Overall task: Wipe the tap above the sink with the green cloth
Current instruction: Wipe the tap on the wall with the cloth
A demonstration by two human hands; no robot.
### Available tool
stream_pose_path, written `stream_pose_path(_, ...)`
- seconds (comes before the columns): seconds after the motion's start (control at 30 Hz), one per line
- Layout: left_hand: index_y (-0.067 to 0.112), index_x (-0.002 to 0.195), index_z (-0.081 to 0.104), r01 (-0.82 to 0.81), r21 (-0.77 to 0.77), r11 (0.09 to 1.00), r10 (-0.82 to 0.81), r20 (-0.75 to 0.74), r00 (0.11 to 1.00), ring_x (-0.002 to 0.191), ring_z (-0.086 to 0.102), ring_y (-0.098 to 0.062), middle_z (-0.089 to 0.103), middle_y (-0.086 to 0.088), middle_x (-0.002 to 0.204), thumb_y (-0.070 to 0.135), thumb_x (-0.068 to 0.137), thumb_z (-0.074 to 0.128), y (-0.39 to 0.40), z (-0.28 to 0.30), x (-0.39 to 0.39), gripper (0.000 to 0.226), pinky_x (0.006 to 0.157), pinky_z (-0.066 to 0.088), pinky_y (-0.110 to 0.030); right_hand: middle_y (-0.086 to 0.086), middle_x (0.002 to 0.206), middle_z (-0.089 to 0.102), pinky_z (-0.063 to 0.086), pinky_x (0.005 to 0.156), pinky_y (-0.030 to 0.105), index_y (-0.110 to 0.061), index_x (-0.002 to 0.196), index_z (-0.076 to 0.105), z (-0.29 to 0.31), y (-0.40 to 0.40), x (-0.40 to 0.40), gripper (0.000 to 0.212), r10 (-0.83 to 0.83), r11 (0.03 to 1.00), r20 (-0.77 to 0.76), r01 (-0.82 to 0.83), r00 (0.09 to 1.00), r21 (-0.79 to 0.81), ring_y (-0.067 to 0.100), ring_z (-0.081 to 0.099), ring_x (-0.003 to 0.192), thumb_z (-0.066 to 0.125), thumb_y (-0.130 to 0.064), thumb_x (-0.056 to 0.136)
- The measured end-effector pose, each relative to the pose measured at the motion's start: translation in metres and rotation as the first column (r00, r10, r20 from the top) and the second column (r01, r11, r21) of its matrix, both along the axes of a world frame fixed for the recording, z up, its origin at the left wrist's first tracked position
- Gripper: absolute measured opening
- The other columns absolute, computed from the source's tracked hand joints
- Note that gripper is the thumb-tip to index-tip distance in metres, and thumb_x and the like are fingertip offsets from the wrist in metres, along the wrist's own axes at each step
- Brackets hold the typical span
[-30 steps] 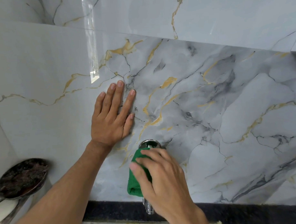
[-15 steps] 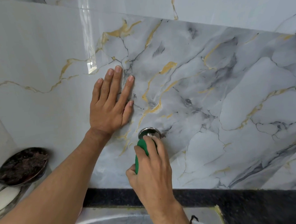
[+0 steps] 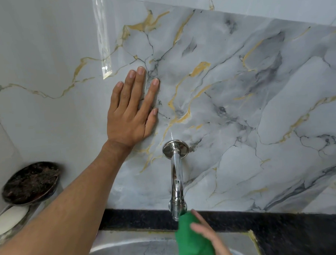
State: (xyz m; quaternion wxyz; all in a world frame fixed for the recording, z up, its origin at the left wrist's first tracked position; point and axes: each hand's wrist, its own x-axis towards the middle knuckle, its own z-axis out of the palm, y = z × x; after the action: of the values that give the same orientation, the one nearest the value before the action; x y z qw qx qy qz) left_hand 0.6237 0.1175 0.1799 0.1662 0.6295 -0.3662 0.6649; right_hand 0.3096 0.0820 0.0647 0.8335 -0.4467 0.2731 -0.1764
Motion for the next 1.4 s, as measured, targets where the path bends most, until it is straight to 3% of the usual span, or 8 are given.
stream_pose_path(0.17, 0.015, 0.162, 0.037, 0.008, -0.002, 1.0, -0.008, 0.0, 1.0, 0.155, 0.035, -0.035, 0.029, -0.019, 0.166, 0.036, 0.101, 0.038, -0.001, 0.001, 0.0, 0.064, 0.124, 0.036, -0.05, 0.032, 0.117, 0.072, 0.056, 0.091, 0.062, 0.002, 0.119, 0.069, 0.007, -0.034, 0.022, 0.049, -0.172, 0.827, 0.133, 0.069, 0.976, 0.559, 0.049, 0.066, 0.112, 0.048, -0.037, 0.098)
stream_pose_path(0.37, 0.013, 0.161, 0.037, -0.014, 0.003, 1.0, 0.014, 0.001, 1.0, 0.154, 0.036, -0.036, 0.034, -0.021, 0.164, 0.035, 0.101, 0.038, -0.001, 0.0, -0.001, 0.064, 0.123, 0.037, -0.052, 0.026, 0.142, 0.063, 0.034, 0.12, 0.064, -0.007, 0.137, 0.064, 0.061, -0.059, 0.096, 0.073, 0.198, 0.89, 0.082, -0.215, 0.977, 0.402, 0.042, 0.059, 0.133, 0.039, -0.062, 0.095)
stream_pose_path(0.6, 0.013, 0.161, 0.037, -0.037, -0.004, 0.999, 0.037, 0.007, 0.999, 0.151, 0.041, -0.039, 0.038, -0.023, 0.162, 0.034, 0.1, 0.036, -0.001, 0.0, -0.003, 0.065, 0.123, 0.037, -0.052, 0.022, 0.117, 0.077, 0.063, 0.085, 0.044, -0.006, 0.125, 0.073, 0.045, -0.044, 0.099, 0.061, 0.262, 0.913, 0.14, -0.292, 0.955, 0.284, 0.035, 0.075, 0.105, 0.058, -0.055, 0.091)
stream_pose_path(0.93, 0.014, 0.162, 0.036, -0.056, -0.003, 0.998, 0.056, -0.011, 0.998, 0.151, 0.04, -0.039, 0.046, -0.025, 0.159, 0.035, 0.099, 0.035, -0.002, 0.001, -0.002, 0.066, 0.124, 0.036, -0.052, 0.012, 0.116, 0.078, 0.061, 0.097, 0.042, -0.035, 0.107, 0.078, 0.007, -0.035, 0.049, 0.05, 0.269, 0.914, -0.116, -0.292, 0.956, -0.281, 0.026, 0.073, 0.11, 0.061, -0.066, 0.073)
stream_pose_path(1.0, 0.014, 0.162, 0.036, -0.056, -0.007, 0.998, 0.056, -0.013, 0.998, 0.151, 0.04, -0.039, 0.046, -0.025, 0.159, 0.034, 0.098, 0.036, -0.001, 0.002, -0.001, 0.067, 0.124, 0.035, -0.052, 0.016, 0.117, 0.078, 0.058, 0.099, 0.051, -0.028, 0.107, 0.08, -0.004, -0.028, 0.031, 0.052, 0.19, 0.951, -0.161, -0.222, 0.969, -0.213, 0.033, 0.072, 0.112, 0.064, -0.063, 0.073)
stream_pose_path(1.17, 0.014, 0.162, 0.037, -0.062, 0.003, 0.998, 0.062, -0.015, 0.998, 0.151, 0.041, -0.039, 0.046, -0.025, 0.16, 0.034, 0.098, 0.039, 0.0, 0.002, -0.003, 0.067, 0.124, 0.035, -0.051, 0.013, 0.082, 0.084, 0.065, 0.058, 0.038, -0.01, 0.097, 0.081, 0.013, -0.022, 0.005, 0.049, -0.125, 0.992, -0.03, 0.125, 0.992, -0.006, 0.029, 0.081, 0.07, 0.075, -0.044, 0.063)
stream_pose_path(1.27, 0.014, 0.161, 0.038, -0.059, 0.004, 0.998, 0.059, -0.022, 0.998, 0.151, 0.041, -0.039, 0.046, -0.025, 0.16, 0.034, 0.098, 0.039, 0.0, 0.002, -0.004, 0.066, 0.124, 0.036, -0.051, -0.008, 0.087, 0.083, 0.06, 0.061, 0.02, -0.027, 0.106, 0.077, 0.068, -0.025, 0.024, 0.046, -0.304, 0.843, 0.163, 0.345, 0.938, -0.413, 0.007, 0.078, 0.077, 0.073, -0.053, 0.069)
stream_pose_path(1.4, 0.014, 0.162, 0.036, -0.064, 0.002, 0.998, 0.064, -0.018, 0.998, 0.152, 0.04, -0.039, 0.045, -0.025, 0.16, 0.034, 0.097, 0.04, -0.001, 0.001, -0.004, 0.068, 0.124, 0.037, -0.052, -0.007, 0.133, 0.066, 0.054, 0.098, 0.029, -0.032, 0.138, 0.058, 0.1, -0.011, 0.073, 0.061, -0.2, 0.235, 0.054, 0.101, 0.978, -0.967, 0.012, 0.061, 0.122, 0.068, -0.056, 0.083)
